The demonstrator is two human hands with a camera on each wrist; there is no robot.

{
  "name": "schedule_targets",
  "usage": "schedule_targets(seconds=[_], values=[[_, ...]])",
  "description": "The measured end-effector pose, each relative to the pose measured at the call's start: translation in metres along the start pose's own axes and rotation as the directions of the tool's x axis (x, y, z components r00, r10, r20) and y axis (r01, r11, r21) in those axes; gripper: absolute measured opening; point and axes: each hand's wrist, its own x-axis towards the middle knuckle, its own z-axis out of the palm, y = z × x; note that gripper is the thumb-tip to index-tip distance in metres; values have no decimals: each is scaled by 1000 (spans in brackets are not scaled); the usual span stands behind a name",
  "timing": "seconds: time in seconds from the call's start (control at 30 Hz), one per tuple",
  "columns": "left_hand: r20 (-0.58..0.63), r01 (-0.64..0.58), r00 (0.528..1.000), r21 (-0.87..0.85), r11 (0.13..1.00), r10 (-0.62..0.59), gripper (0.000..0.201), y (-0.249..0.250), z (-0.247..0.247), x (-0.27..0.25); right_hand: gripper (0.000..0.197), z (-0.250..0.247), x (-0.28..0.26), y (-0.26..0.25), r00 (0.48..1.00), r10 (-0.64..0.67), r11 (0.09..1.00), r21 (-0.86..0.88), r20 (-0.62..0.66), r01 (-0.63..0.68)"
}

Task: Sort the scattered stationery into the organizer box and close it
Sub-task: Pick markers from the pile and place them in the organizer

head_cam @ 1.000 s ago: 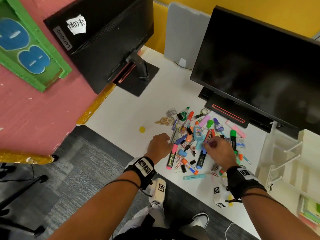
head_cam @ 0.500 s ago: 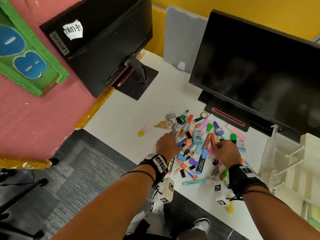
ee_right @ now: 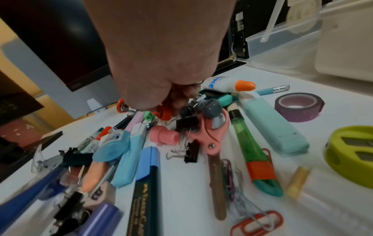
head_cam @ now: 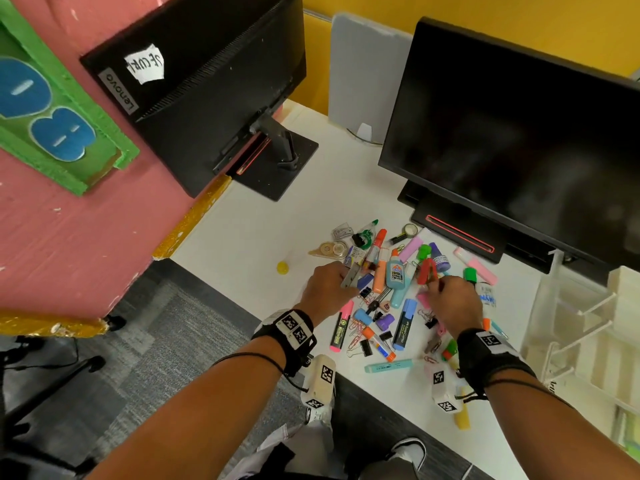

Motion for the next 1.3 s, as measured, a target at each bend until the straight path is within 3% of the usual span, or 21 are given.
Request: schedule_targets(seconds=[0.13, 0.33, 0.63, 0.73, 0.8, 0.97, 1.13, 1.3], values=[[-34, 16, 999, -96, 995, -19, 24, 2, -4, -4, 42, -6, -8, -4, 995, 26, 961, 276, -91, 0], [-71, -59, 996, -175, 983, 47, 22, 29, -6, -19, 34, -9, -28, 8, 991, 95, 735, 678, -90, -9], [144, -64, 976, -526, 848, 163, 30, 75, 10, -58, 29, -53, -92, 36, 993, 92, 394, 919, -77, 34], [200, -85, 952, -558, 826, 233, 37, 95, 31, -66, 25, -76, -122, 59, 988, 120, 346, 937, -102, 54], [231, -89, 936, -573, 815, 265, 39, 110, 51, -72, 22, -94, -142, 79, 984, 129, 351, 934, -121, 69], [335, -67, 880, -615, 785, 338, 41, 149, 103, -92, 16, -138, -187, 141, 957, 227, 481, 875, -180, 51], [410, -84, 835, -563, 822, 366, 49, 177, 148, -112, 6, -156, -219, 218, 902, 402, 601, 788, -155, -132], [426, -75, 838, -529, 845, 342, 39, 189, 179, -133, 25, -140, -203, 279, 891, 422, 739, 632, -165, -233]])
